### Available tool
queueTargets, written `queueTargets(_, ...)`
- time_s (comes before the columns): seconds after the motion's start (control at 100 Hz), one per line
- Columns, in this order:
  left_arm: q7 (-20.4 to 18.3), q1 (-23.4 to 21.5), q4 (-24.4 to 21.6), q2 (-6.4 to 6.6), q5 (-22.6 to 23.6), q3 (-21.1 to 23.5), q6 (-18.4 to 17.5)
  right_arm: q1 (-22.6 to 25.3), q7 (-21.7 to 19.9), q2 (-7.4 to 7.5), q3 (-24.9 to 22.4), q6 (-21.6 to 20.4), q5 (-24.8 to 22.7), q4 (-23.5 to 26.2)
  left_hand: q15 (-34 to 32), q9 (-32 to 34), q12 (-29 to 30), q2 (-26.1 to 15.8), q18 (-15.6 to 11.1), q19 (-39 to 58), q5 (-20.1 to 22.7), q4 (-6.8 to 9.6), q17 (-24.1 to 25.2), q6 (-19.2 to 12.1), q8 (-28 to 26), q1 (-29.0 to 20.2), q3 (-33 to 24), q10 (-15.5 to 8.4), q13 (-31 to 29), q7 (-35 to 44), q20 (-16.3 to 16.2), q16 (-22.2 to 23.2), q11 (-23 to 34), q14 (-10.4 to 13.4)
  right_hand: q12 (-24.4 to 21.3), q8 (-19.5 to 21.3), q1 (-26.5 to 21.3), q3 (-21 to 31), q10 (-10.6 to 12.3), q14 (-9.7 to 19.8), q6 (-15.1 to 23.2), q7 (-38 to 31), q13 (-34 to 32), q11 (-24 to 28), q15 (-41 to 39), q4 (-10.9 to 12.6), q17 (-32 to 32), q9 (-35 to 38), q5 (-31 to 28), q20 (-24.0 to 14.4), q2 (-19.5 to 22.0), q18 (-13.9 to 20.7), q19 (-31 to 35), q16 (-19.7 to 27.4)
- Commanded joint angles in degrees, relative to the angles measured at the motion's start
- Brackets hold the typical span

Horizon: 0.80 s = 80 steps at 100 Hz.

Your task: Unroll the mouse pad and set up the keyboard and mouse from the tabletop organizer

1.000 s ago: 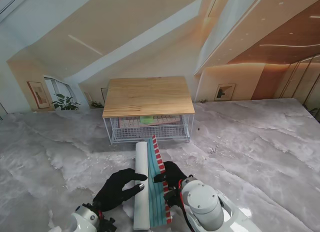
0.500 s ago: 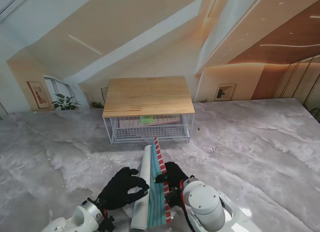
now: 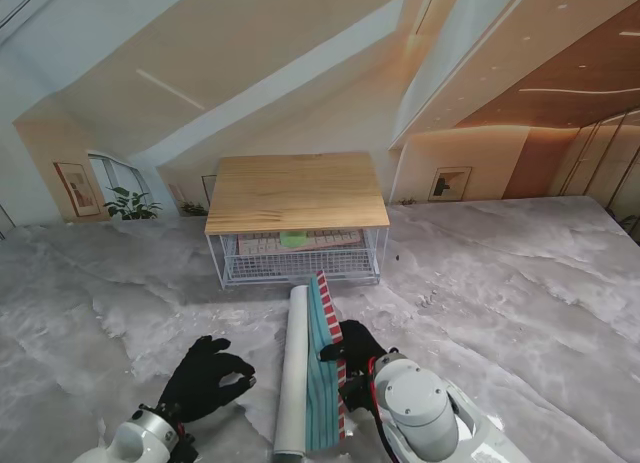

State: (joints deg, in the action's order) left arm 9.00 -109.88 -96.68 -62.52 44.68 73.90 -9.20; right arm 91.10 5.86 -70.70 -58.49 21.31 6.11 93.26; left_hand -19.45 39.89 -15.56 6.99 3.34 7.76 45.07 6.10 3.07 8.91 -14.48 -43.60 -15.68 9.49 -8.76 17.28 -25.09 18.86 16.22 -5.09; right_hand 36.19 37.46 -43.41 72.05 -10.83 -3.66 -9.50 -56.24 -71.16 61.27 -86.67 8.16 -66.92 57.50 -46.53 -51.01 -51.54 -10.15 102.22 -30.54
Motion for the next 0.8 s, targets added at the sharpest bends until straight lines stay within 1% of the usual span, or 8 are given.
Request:
queueTargets(0.0,0.38,-0.37,0.23,-0.43,-0.37,0.40,-0.47,0.42,-0.95,0.29,-0.30,0.16,-0.54,0.76,0.68,0.14,-0.14,-0.88,-1.77,-1.50,0.67,1.31,0.07,0.26,-0.56,1.18,-0.77,0.48,2.07,-0.02,-0.51,-0.34,-0.27,2.29,1.01,2.18,-3.36,7.06,-6.38,8.89,6.18,-4.03,-4.15,3.41,-4.98,5.52,-1.97,3.54,-5.44,0.52,0.34,13.64,13.36,0.39)
queueTargets(0.08,1.89,-0.16,0.18,-0.75,-0.88,0.83,-2.02,0.54,-1.58,0.55,-0.76,0.47,-0.98,1.04,0.75,-0.49,-0.16,-0.89,-1.80,-1.40,0.03,1.33,0.07,0.09,-0.48,1.38,-0.87,0.02,2.16,-0.34,-0.72,-0.35,-0.27,2.49,1.03,2.21,-3.34,7.04,-6.35,8.87,6.22,-4.01,-4.13,3.41,-5.05,5.63,-1.98,3.53,-5.46,0.51,0.42,13.62,13.42,0.37)
queueTargets(0.14,3.32,0.36,0.43,-0.96,-1.05,0.91,-4.66,0.61,-2.00,0.72,-1.08,0.79,-1.28,1.21,0.66,-0.80,-0.28,-0.98,-1.69,-1.17,-0.19,1.31,-0.01,-0.19,-0.49,1.51,-0.96,-0.50,1.97,-0.34,-1.02,-0.28,0.00,2.64,1.03,2.24,-3.31,7.00,-6.34,8.85,6.23,-4.00,-4.13,3.41,-5.07,5.71,-1.98,3.53,-5.45,0.52,0.46,13.61,13.43,0.37)
queueTargets(0.22,4.99,1.40,0.84,-1.27,-1.71,0.46,-8.38,0.63,-2.68,0.95,-1.40,1.20,-1.61,1.35,-0.39,-0.57,-0.36,-0.43,-1.21,0.97,0.00,1.27,0.16,-0.41,-0.66,2.22,-2.26,-0.53,1.48,0.58,-3.78,0.33,0.72,2.43,1.06,2.27,-3.27,6.96,-6.36,8.79,6.28,-3.95,-4.12,3.40,-5.10,5.82,-1.98,3.50,-5.42,0.53,0.51,13.60,13.46,0.36)
queueTargets(0.31,4.93,2.57,0.92,-1.28,-2.35,-0.42,-12.11,0.64,-3.04,1.04,-1.59,1.57,-1.61,1.46,-1.12,-0.34,-0.45,-0.69,-0.49,4.84,-0.18,0.67,0.01,-0.81,-0.70,3.20,-3.27,-0.81,0.52,1.72,-6.09,0.43,1.30,2.25,1.08,2.35,-3.28,6.90,-6.38,8.72,6.19,-3.92,-4.12,3.39,-5.12,5.96,-1.98,3.47,-5.36,0.54,0.55,13.54,13.51,0.36)
queueTargets(0.4,3.81,3.69,0.89,-1.16,-3.43,-1.78,-14.53,0.64,-3.16,1.08,-1.60,1.67,-1.66,1.52,-1.68,0.24,-0.44,-0.88,0.11,7.95,-0.02,0.47,-0.82,-1.02,-0.65,3.87,-3.80,-0.95,-0.63,2.38,-6.51,0.56,1.48,1.72,1.18,2.41,-3.27,6.83,-6.40,8.66,6.20,-3.89,-4.12,3.44,-5.14,6.02,-1.98,3.36,-5.36,0.56,0.61,13.49,13.53,0.36)
queueTargets(0.61,-0.02,6.35,1.34,-0.86,-7.03,-5.63,-16.15,0.46,-3.25,1.06,-1.41,1.62,-1.54,1.33,-2.17,0.80,-0.34,-1.12,0.45,12.15,-0.17,0.06,-1.07,-1.27,-0.54,4.73,-4.33,-0.98,-1.77,3.33,-3.62,0.63,1.37,1.54,1.28,2.55,-3.27,6.76,-6.47,8.61,6.17,-3.88,-4.12,3.45,-5.22,6.16,-2.00,3.33,-5.32,0.62,0.65,13.45,13.59,0.34)
queueTargets(0.79,-2.58,8.82,2.69,-0.59,-9.19,-8.74,-15.76,0.29,-3.34,1.05,-1.18,1.61,-1.43,1.17,-2.02,0.82,-0.31,-1.06,0.21,13.03,-0.31,0.00,-0.90,-1.34,-0.49,4.90,-4.59,-1.07,-1.84,3.57,-2.16,0.52,1.31,1.85,1.32,2.62,-3.28,6.72,-6.44,8.61,6.22,-3.83,-4.11,3.43,-5.25,6.30,-2.00,3.35,-5.35,0.69,0.66,13.42,13.64,0.35)
